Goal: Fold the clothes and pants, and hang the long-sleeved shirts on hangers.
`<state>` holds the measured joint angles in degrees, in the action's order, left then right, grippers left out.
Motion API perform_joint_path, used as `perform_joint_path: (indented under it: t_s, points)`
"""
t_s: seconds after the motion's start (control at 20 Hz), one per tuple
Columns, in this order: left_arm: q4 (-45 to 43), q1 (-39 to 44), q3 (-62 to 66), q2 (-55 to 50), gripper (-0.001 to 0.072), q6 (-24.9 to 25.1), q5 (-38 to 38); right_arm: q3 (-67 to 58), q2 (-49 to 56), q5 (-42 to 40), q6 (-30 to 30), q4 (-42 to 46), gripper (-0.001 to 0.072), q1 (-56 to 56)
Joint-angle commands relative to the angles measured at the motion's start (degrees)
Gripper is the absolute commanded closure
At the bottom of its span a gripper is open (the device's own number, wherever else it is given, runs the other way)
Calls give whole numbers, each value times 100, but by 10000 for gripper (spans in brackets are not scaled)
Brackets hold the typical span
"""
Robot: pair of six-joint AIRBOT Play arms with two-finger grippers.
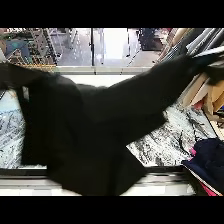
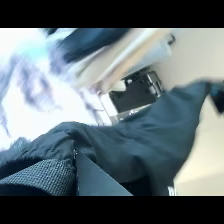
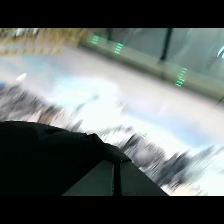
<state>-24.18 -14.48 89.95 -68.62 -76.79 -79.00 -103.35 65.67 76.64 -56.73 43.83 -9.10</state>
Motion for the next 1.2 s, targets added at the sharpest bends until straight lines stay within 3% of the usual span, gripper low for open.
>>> perform_joint_path:
  t_s: [0.0, 0.15, 0.25, 0.45, 0.6, 0.7, 0.9, 1.15]
  points:
    - [-238, 256, -868, -1545, 697, -35, 1047, 772, 1515, -365, -118, -92, 700, 468]
    - [931, 289, -850, -2889, 698, -22, 1980, 824, 2253, -887, -282, -177, 700, 549]
    - [1596, 282, -662, -3386, 698, 260, 2157, 822, 2240, -841, -278, -223, 700, 560]
    - [1600, 133, -48, -3591, 699, 267, 1733, 826, 1851, 332, -278, -216, 699, 573]
    - [813, -221, 247, -3591, 699, -103, 1088, 981, 1759, 1591, -426, -203, 699, 820]
    - [-81, -455, 251, -3600, 699, -415, 739, 1547, 1729, 1926, -546, -205, 699, 1248]
    - [-1390, -708, 249, -3604, 697, -361, 175, 3097, 1668, 1888, -391, -367, 699, 2573]
    - [-2649, -927, 249, -3604, 697, 476, -531, 4367, 1665, 824, 76, -533, 700, 4238]
